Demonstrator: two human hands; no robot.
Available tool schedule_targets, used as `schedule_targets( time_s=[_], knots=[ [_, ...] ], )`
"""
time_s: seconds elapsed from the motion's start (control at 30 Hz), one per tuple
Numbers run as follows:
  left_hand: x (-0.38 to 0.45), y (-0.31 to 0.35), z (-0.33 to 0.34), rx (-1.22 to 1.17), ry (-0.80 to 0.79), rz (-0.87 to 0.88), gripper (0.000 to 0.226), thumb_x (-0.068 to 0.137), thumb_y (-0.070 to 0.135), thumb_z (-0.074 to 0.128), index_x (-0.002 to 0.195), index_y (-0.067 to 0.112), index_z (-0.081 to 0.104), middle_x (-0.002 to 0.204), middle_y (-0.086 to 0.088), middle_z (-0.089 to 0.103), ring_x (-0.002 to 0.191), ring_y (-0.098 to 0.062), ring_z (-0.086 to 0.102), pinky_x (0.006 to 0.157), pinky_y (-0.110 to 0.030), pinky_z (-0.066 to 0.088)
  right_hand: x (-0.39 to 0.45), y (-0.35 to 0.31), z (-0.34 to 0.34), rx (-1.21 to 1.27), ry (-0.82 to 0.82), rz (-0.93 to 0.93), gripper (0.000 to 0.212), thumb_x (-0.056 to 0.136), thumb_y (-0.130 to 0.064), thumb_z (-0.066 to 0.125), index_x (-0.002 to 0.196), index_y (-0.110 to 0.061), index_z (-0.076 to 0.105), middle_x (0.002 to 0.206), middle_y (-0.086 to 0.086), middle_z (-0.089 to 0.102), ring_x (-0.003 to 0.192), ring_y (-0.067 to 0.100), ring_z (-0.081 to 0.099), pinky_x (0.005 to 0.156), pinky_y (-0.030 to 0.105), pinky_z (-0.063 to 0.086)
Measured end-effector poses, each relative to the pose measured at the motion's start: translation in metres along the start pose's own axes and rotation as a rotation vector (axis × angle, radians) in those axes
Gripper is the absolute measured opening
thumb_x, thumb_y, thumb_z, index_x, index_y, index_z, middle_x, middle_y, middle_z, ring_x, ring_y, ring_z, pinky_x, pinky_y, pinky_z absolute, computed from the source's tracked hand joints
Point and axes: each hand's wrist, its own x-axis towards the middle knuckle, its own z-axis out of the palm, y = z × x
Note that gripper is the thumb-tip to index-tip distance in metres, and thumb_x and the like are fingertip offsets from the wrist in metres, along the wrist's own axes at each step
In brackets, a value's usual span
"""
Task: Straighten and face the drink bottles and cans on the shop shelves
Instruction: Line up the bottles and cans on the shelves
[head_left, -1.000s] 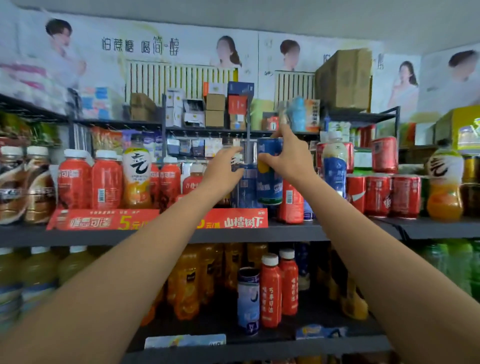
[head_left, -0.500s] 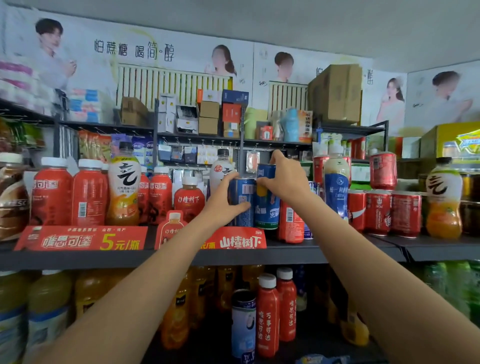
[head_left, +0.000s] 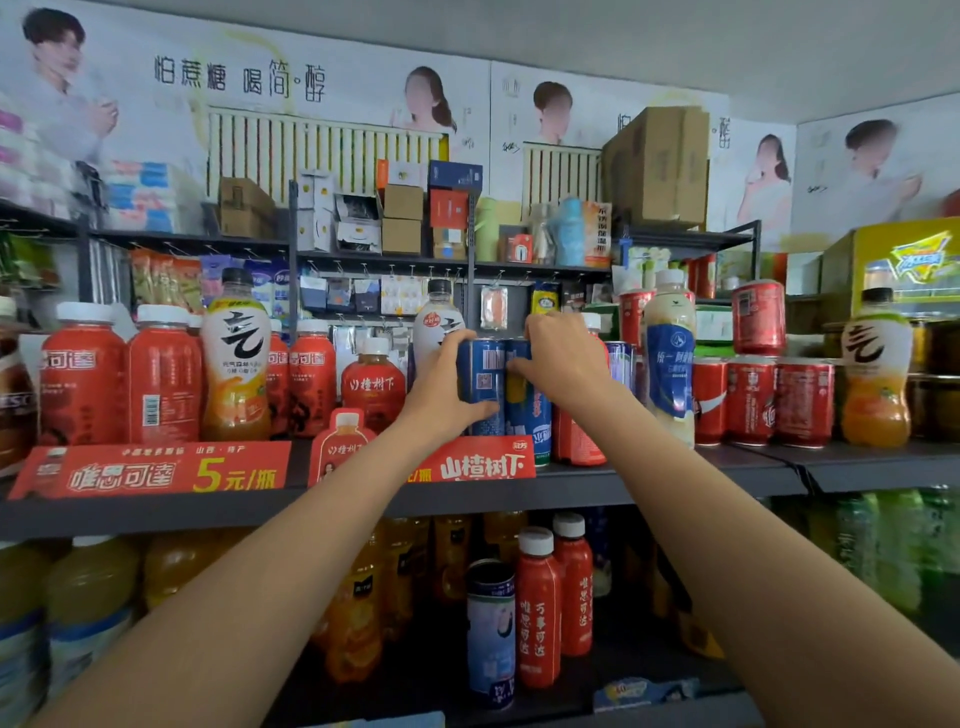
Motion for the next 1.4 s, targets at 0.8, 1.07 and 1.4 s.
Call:
schedule_targets(
  time_s=[0.8, 1.07, 1.4],
  knots=[
    [0.044, -0.037, -0.08, 0.539, -0.103, -0.142, 0.055, 0.09, 0.0, 0.039, 0.14, 0.022, 0.04, 0.145, -0.009, 0.04, 0.107, -0.028, 0.056, 0.077, -0.035, 0.051, 0.115, -0.078, 0.037, 0.269, -0.343, 0.056, 0.102, 0.071, -0.024, 0.081, 0.145, -0.013, 0.011, 0.135, 0.018, 0.044, 0.119, 0.035, 0.049, 0.087, 0.04, 0.045],
    [0.047, -0.033, -0.08, 0.467, -0.069, -0.138, 0.05, 0.09, 0.013, 0.05, 0.138, 0.018, 0.036, 0.137, -0.007, 0.047, 0.112, -0.027, 0.053, 0.089, -0.041, 0.048, 0.119, -0.088, 0.036, 0.548, -0.213, 0.046, 0.081, 0.067, -0.014, 0.082, 0.129, -0.018, 0.03, 0.122, 0.016, 0.049, 0.09, 0.025, 0.048, 0.07, 0.029, 0.04],
    [0.041, 0.016, -0.101, -0.109, 0.21, -0.087, 0.087, 0.081, 0.032, 0.069, 0.147, 0.017, 0.015, 0.147, -0.003, 0.036, 0.135, -0.021, 0.035, 0.111, -0.04, 0.028, 0.108, -0.112, -0.053, 0.725, 0.176, -0.189, 0.077, 0.074, -0.001, 0.07, 0.138, -0.02, 0.029, 0.127, 0.017, 0.039, 0.094, 0.02, 0.048, 0.073, 0.021, 0.047]
  ],
)
